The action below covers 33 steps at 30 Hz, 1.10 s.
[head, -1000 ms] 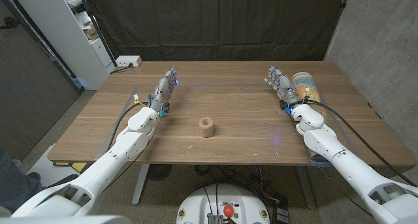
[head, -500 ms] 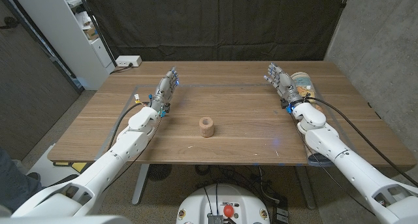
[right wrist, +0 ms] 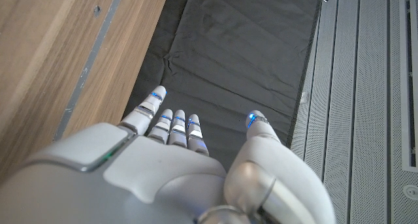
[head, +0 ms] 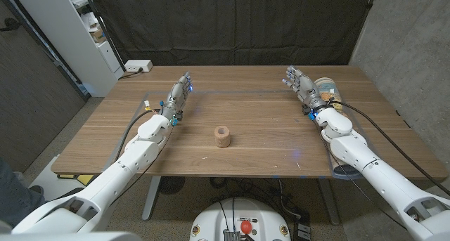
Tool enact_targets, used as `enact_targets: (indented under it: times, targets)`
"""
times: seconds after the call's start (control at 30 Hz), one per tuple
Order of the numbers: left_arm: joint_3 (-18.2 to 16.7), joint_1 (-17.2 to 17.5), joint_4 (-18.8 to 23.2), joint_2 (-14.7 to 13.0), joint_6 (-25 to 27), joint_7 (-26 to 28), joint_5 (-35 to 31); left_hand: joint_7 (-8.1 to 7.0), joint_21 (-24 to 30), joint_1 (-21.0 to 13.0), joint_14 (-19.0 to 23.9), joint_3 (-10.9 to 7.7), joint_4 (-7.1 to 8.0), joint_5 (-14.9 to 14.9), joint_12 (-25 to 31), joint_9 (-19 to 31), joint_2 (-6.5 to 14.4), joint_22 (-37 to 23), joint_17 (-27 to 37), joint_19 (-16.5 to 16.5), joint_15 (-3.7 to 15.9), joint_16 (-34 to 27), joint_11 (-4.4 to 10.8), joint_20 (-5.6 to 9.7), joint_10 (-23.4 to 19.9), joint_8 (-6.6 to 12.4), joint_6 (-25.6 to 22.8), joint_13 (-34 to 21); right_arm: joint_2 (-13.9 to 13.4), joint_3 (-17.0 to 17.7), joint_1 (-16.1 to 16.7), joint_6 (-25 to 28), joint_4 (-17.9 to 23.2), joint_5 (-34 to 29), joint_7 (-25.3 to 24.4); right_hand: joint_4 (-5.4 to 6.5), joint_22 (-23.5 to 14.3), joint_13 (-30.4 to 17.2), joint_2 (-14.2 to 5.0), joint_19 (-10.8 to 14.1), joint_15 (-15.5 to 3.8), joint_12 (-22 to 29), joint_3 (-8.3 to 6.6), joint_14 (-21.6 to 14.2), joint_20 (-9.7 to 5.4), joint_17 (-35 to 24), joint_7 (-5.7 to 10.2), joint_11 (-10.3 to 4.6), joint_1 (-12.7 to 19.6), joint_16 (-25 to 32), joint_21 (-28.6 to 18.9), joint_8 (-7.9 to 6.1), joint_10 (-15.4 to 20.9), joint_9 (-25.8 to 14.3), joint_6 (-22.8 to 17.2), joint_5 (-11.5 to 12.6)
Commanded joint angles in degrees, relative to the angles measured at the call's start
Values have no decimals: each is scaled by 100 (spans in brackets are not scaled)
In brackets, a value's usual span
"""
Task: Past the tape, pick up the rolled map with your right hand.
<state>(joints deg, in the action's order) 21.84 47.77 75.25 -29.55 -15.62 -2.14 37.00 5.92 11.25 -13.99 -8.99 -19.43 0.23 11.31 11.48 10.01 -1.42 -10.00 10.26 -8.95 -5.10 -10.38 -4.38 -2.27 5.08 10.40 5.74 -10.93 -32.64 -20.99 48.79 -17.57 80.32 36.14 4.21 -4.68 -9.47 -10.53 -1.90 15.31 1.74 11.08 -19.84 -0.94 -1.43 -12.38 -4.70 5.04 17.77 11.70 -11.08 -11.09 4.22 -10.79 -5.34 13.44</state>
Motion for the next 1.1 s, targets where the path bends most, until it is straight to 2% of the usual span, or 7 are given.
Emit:
enact_targets:
  times: [0.03,0.37,0.7,1.1]
  targets:
    - [-16,38,81,-37,35,45,-16,-5,-9,-9,-37,-7,-24,-9,45,19,46,-31,21,-51,-4,-37,0,-1,30,35,7,-11,-200,9,-2,64,140,-95,101,-32,-30,-32,-20,84,14,42,0,-69,-6,-15,19,9,33,59,-20,-29,20,-16,-49,8]
    - [-23,68,45,-18,-1,48,-4,-11,-13,-7,-37,-4,-31,-13,45,20,53,-32,21,-69,1,-38,14,-11,31,36,5,-10,-376,39,42,60,346,-194,129,-47,-29,-34,-28,140,1,50,-4,-115,-7,-11,26,8,45,72,-36,-32,53,-17,-58,4]
    - [-27,128,180,-69,32,101,-30,-9,-14,-4,-35,-1,-38,-16,49,20,58,-33,21,-82,1,-39,1,-23,22,35,3,-10,-543,60,71,15,488,-313,188,-67,-29,-36,-26,196,19,64,-7,-176,-5,-6,50,-17,59,87,-47,-35,105,-18,-69,0]
    - [-13,193,311,-119,85,202,-97,-13,-15,-2,-37,2,-46,-19,48,20,63,-34,22,-96,2,-38,7,-27,26,35,2,-9,-621,65,81,-212,442,-534,194,-99,-28,-38,-8,237,5,71,-7,-208,2,3,97,-26,81,86,-51,-43,146,-20,-90,-1]
